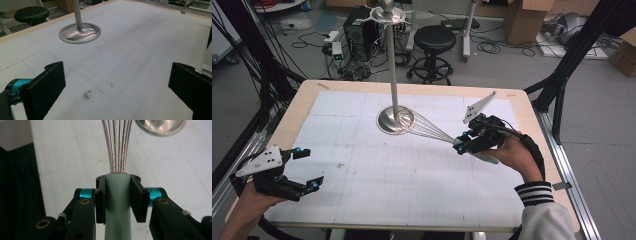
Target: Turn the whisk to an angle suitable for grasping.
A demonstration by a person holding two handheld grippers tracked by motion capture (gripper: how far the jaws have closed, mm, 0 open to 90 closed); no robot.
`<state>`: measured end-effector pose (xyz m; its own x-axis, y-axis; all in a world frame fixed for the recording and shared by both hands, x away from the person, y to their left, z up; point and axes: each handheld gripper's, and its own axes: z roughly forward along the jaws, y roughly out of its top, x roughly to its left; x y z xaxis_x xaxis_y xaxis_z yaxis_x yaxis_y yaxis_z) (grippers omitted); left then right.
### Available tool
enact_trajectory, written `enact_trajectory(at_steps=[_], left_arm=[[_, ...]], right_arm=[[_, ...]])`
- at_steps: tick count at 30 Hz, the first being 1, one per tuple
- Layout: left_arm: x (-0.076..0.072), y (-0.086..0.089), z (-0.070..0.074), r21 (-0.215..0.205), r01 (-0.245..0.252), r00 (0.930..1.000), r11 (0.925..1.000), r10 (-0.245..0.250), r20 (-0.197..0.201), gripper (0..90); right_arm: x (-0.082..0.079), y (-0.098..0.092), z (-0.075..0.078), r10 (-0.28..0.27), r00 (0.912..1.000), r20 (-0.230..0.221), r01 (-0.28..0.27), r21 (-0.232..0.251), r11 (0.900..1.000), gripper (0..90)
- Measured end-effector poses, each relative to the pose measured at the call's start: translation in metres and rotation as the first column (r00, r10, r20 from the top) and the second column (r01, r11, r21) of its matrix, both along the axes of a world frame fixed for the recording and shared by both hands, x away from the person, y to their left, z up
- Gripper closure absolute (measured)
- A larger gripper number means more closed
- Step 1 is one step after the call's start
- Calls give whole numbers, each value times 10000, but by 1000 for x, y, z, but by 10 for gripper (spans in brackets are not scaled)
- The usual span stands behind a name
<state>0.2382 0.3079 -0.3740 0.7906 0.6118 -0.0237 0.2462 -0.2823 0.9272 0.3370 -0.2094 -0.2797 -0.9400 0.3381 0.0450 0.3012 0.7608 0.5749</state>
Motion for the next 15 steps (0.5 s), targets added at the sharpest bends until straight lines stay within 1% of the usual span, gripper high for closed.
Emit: enact_trajectory(at_steps=[1, 2, 4, 5, 6, 7, 8, 9, 10, 11, 12, 13, 14, 15], left_arm=[[0, 0, 1, -1, 1, 10000, 10000, -1, 14, 17], [0, 0, 1, 22, 51, 10000, 10000, -51, 37, 17], [0, 0, 1, 14, 53, 10000, 10000, -53, 43, 17], [0, 0, 1, -7, 55, 10000, 10000, -55, 41, 17], [0, 1, 1, -4, 67, 10000, 10000, -67, 44, 17], [0, 1, 1, 17, 88, 9999, 10000, -89, 52, 17], [0, 1, 1, 17, 88, 9999, 10000, -89, 52, 17], [0, 1, 1, 18, 91, 9999, 10000, -91, 62, 17], [-1, 1, 1, -12, 72, 10000, 10000, -72, 66, 17], [-1, 1, 1, -12, 72, 10000, 10000, -72, 66, 17], [-1, 1, 1, -11, 70, 10000, 10000, -70, 59, 17], [-1, 1, 2, -8, 73, 10000, 10000, -73, 58, 17], [-1, 1, 2, -2, 76, 10000, 10000, -76, 62, 17], [-1, 1, 2, -15, 106, 9999, 9999, -106, 73, 17]], right_arm=[[-2, 7, 2, 203, 9997, 101, -204, 27, 9998, 696], [-3, 11, 3, 320, 9995, 7, -320, 81, 9995, 696], [-6, 19, 4, 537, 9983, 221, -539, 55, 9985, 696], [-6, 23, 5, 674, 9977, 88, -675, 38, 9977, 696], [-7, 27, 6, 770, 9968, 191, -770, 21, 9970, 696], [-7, 31, 5, 872, 9961, 112, -873, 70, 9962, 696], [-8, 36, 6, 936, 9954, 212, -935, -35, 9956, 696], [-9, 40, 6, 1008, 9945, 269, -1008, -9, 9949, 696], [-9, 45, 7, 1143, 9933, 194, -1142, -48, 9934, 696], [-9, 45, 7, 1143, 9933, 194, -1142, -48, 9934, 696], [-12, 54, 7, 1225, 9917, 402, -1228, 57, 9924, 696], [-12, 58, 7, 1265, 9916, 254, -1269, 139, 9918, 696], [-13, 62, 7, 1333, 9903, 399, -1339, 128, 9909, 696], [-13, 66, 6, 1366, 9900, 351, -1373, 185, 9904, 696]])
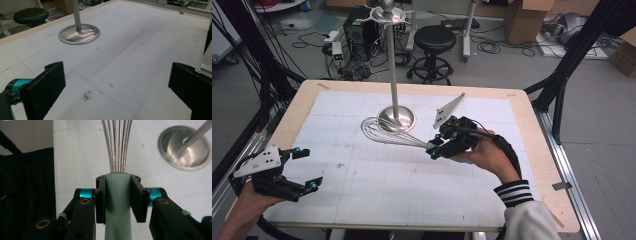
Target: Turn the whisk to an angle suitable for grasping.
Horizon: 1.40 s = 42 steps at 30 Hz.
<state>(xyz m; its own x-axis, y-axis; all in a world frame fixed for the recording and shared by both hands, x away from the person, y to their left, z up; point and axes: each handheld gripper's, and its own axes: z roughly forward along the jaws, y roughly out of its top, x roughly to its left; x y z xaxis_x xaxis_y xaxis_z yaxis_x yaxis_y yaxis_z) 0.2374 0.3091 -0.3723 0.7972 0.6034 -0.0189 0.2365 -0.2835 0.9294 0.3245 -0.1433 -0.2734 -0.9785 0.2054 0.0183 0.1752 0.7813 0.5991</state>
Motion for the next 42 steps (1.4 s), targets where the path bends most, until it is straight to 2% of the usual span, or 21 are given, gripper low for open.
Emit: enact_trajectory(at_steps=[1, 3, 6, 8, 9, 11, 12, 13, 14, 15, 16, 17, 21, 22, 24, 26, 27, 36, 37, 39, 42], left_arm=[[0, 0, 0, 27, 9, 10000, 10000, -9, -1, 17], [0, 0, 0, 30, 11, 10000, 10000, -11, -5, 17], [0, 0, 1, 34, 6, 10000, 10000, -6, 12, 17], [0, 1, 1, 28, 36, 10000, 10000, -36, 25, 17], [0, 1, 1, 27, 3, 10000, 10000, -3, 39, 17], [0, 2, 2, 5, 0, 10000, 10000, 0, 52, 17], [0, 2, 2, 5, 0, 10000, 10000, 0, 52, 17], [-1, 2, 2, -2, -22, 10000, 10000, 22, 51, 17], [-1, 2, 2, -2, -22, 10000, 10000, 22, 51, 17], [-1, 2, 2, 10, -19, 10000, 10000, 19, 73, 17], [-1, 2, 2, 10, -19, 10000, 10000, 19, 73, 17], [-1, 2, 2, 2, -23, 10000, 10000, 23, 82, 17], [-1, 2, 2, -1, -19, 10000, 10000, 19, 78, 17], [-1, 2, 2, 10, -19, 10000, 10000, 19, 76, 17], [-1, 2, 1, -1, -19, 10000, 10000, 19, 52, 17], [0, 2, 1, 25, 1, 10000, 10000, -1, 55, 17], [0, 2, 1, 32, -4, 10000, 10000, 4, 46, 17], [0, 1, 1, 44, 2, 10000, 10000, -2, 37, 17], [0, 1, 1, 56, 14, 10000, 10000, -14, 37, 17], [0, 1, 1, 57, 13, 10000, 10000, -13, 36, 17], [0, 1, 1, 82, 25, 10000, 10000, -25, 57, 17]], right_arm=[[0, 4, -1, 67, 9999, -117, -67, 16, 10000, 696], [0, 8, -1, 89, 10000, -31, -90, -55, 9999, 696], [2, 23, -9, 228, 9994, -266, -230, -99, 9997, 696], [2, 27, -10, 332, 9993, -172, -335, -171, 9993, 696], [3, 34, -13, 369, 9988, -311, -376, -225, 9990, 696], [2, 40, -17, 431, 9990, -155, -434, -236, 9988, 696], [2, 43, -19, 456, 9984, -342, -464, -240, 9986, 696], [1, 47, -21, 544, 9984, -135, -547, -230, 9982, 696], [1, 47, -21, 544, 9984, -135, -547, -230, 9982, 696], [1, 53, -26, 758, 9965, -354, -763, -136, 9970, 696], [0, 56, -29, 726, 9972, -199, -729, -172, 9972, 696], [0, 59, -32, 689, 9970, -348, -694, -142, 9975, 696], [0, 66, -40, 711, 9964, -470, -707, 101, 9974, 696], [0, 71, -46, 773, 9957, -512, -768, 130, 9970, 696], [0, 77, -53, 932, 9936, -636, -930, 64, 9956, 696], [-1, 79, -55, 930, 9943, -520, -932, -6, 9957, 696], [-1, 84, -62, 1068, 9918, -696, -1071, -7, 9943, 695], [-2, 102, -83, 1112, 9912, -717, -1124, -118, 9936, 696], [-4, 105, -88, 1062, 9899, -934, -1088, -225, 9938, 696], [-5, 110, -94, 1172, 9876, -1046, -1202, -225, 9925, 696], [-7, 117, -102, 1180, 9886, -936, -1220, -376, 9918, 695]])
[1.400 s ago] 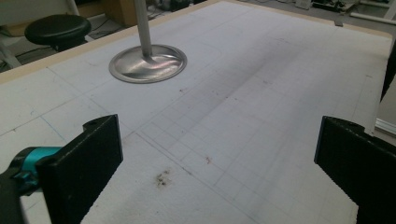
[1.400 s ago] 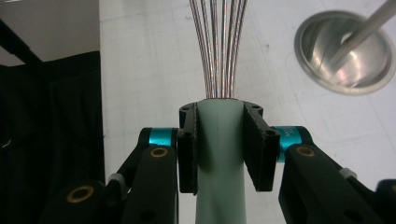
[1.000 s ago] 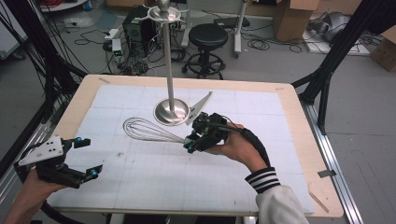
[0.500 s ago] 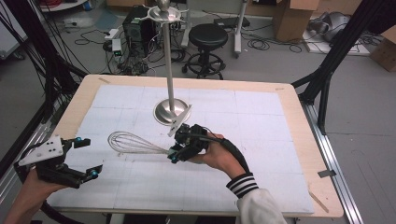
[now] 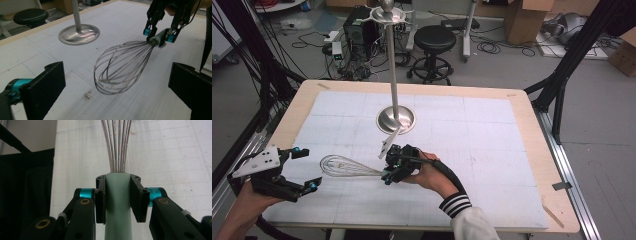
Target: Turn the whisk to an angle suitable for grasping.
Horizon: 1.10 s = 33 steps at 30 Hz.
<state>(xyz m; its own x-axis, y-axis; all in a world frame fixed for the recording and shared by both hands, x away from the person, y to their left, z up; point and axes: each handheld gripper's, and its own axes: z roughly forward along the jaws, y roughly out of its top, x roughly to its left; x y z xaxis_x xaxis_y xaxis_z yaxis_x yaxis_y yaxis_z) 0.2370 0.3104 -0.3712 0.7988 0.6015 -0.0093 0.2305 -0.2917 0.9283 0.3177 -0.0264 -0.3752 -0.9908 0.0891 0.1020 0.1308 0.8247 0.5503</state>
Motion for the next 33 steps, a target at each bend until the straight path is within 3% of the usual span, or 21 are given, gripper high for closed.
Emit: enact_trajectory(at_steps=[8, 21, 22, 27, 30, 32, 33], left_arm=[[0, -1, 0, 18, 26, 10000, 10000, -26, 15, 17], [-1, -1, 1, 1, 43, 10000, 10000, -43, 35, 17], [-1, -1, 1, 2, 31, 10000, 10000, -31, 30, 17], [-1, -1, 1, 6, 35, 10000, 10000, -35, 49, 17], [-1, -1, 1, 6, 41, 10000, 10000, -41, 29, 17], [-1, -2, 0, 44, 34, 10000, 10000, -34, 29, 17], [-1, -2, 0, 44, 34, 10000, 10000, -34, 29, 17]], right_arm=[[0, 16, -12, 6, 10000, -88, -7, -50, 10000, 695], [1, 25, -22, -47, 10000, -79, 45, -192, 9998, 693], [2, 26, -24, -105, 9999, -110, 100, -418, 9991, 692], [4, 29, -32, -217, 9992, -321, 196, -657, 9976, 682], [3, 31, -35, -118, 9993, -341, 90, -809, 9967, 639], [2, 29, -31, -263, 9994, -206, 253, -488, 9985, 540], [2, 29, -31, -263, 9994, -206, 253, -488, 9985, 540]])
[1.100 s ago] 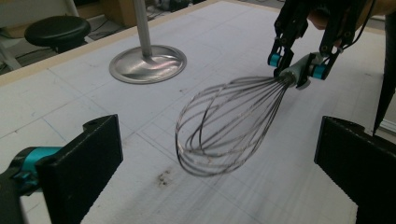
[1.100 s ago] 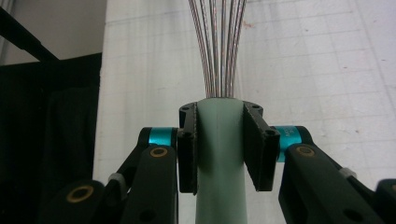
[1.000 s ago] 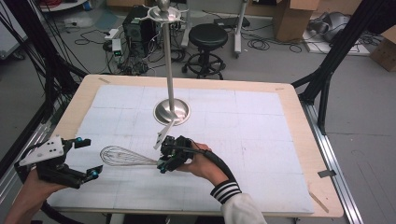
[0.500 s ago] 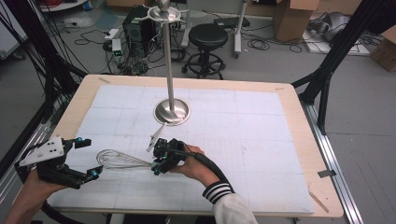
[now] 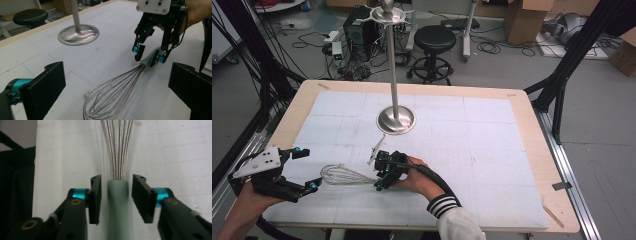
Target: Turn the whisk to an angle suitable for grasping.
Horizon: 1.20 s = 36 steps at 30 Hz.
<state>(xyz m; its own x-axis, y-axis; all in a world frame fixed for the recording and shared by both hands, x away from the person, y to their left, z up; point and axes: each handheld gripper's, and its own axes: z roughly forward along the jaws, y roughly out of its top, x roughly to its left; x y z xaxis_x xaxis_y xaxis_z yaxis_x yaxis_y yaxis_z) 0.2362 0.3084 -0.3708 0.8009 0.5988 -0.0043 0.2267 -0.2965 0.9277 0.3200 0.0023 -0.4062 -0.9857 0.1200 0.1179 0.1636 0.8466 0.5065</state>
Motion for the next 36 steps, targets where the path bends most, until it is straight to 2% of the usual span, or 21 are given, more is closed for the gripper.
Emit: enact_trajectory(at_steps=[1, 5, 6, 7, 8, 9, 10, 12, 14, 15, 16, 18, 20, 22, 25, 26, 30, 33, 34, 35, 36], left_arm=[[-1, -1, 0, 33, 27, 10000, 10000, -27, 5, 17], [-1, -2, 0, 53, 35, 10000, 10000, -35, 23, 17], [-1, -3, 0, 99, 48, 10000, 9999, -48, 26, 17], [-1, -3, 0, 99, 48, 10000, 9999, -48, 26, 17], [-1, -4, 0, 126, 61, 10000, 9999, -62, 20, 17], [-1, -4, 0, 126, 61, 10000, 9999, -62, 20, 17], [-2, -6, 0, 159, 76, 10000, 9998, -77, 57, 17], [-2, -7, 0, 180, 100, 9999, 9998, -101, 67, 17], [-2, -9, 1, 228, 188, 9998, 9996, -190, 90, 17], [-2, -10, 1, 258, 197, 9997, 9995, -200, 109, 17], [-2, -11, 1, 311, 259, 9996, 9992, -263, 126, 17], [-2, -12, 2, 305, 281, 9995, 9991, -285, 140, 17], [-2, -13, 4, 294, 302, 9994, 9991, -307, 169, 17], [-1, -13, 4, 310, 319, 9993, 9990, -325, 199, 17], [-1, -13, 5, 366, 304, 9993, 9989, -311, 187, 17], [0, -13, 5, 365, 326, 9993, 9988, -333, 188, 17], [1, -15, 6, 406, 335, 9993, 9986, -341, 130, 17], [4, -16, 8, 497, 371, 9992, 9981, -378, 115, 17], [5, -17, 9, 526, 384, 9992, 9979, -390, 92, 17], [6, -18, 9, 557, 388, 9992, 9977, -393, 76, 17], [7, -19, 10, 606, 415, 9991, 9973, -420, 82, 17]], right_arm=[[0, -3, 4, -134, 9999, 68, 132, 249, 9996, 440], [-2, -10, 12, -199, 9997, 143, 194, 357, 9992, 354], [-4, -16, 18, -168, 9993, 339, 146, 646, 9978, 280], [-4, -16, 18, -168, 9993, 339, 146, 646, 9978, 280], [-5, -23, 23, -317, 9978, 586, 256, 1016, 9945, 197], [-5, -23, 23, -317, 9978, 586, 256, 1016, 9945, 197], [-7, -31, 29, -576, 9955, 748, 471, 1347, 9898, 135], [-8, -36, 31, -631, 9948, 806, 505, 1500, 9874, 104], [-10, -51, 38, -995, 9913, 857, 802, 2053, 9754, 87], [-10, -51, 38, -995, 9913, 857, 802, 2053, 9754, 87], [-12, -61, 42, -981, 9892, 1090, 713, 2276, 9711, 30], [-13, -66, 43, -1036, 9890, 1054, 757, 2406, 9677, 4], [-15, -82, 47, -1107, 9886, 1025, 779, 2814, 9564, 4], [-16, -87, 48, -1200, 9881, 964, 878, 2880, 9536, 4], [-19, -111, 52, -1562, 9829, 978, 1161, 3292, 9371, 4], [-19, -111, 52, -1562, 9829, 978, 1161, 3292, 9371, 4], [-22, -133, 54, -1807, 9761, 1210, 1277, 3534, 9267, 4], [-26, -155, 55, -2089, 9724, 1041, 1545, 3832, 9106, 4], [-26, -155, 55, -2089, 9724, 1041, 1545, 3832, 9106, 4], [-27, -166, 56, -2286, 9680, 1039, 1691, 4031, 8994, 4], [-27, -166, 56, -2286, 9680, 1039, 1691, 4031, 8994, 4]])
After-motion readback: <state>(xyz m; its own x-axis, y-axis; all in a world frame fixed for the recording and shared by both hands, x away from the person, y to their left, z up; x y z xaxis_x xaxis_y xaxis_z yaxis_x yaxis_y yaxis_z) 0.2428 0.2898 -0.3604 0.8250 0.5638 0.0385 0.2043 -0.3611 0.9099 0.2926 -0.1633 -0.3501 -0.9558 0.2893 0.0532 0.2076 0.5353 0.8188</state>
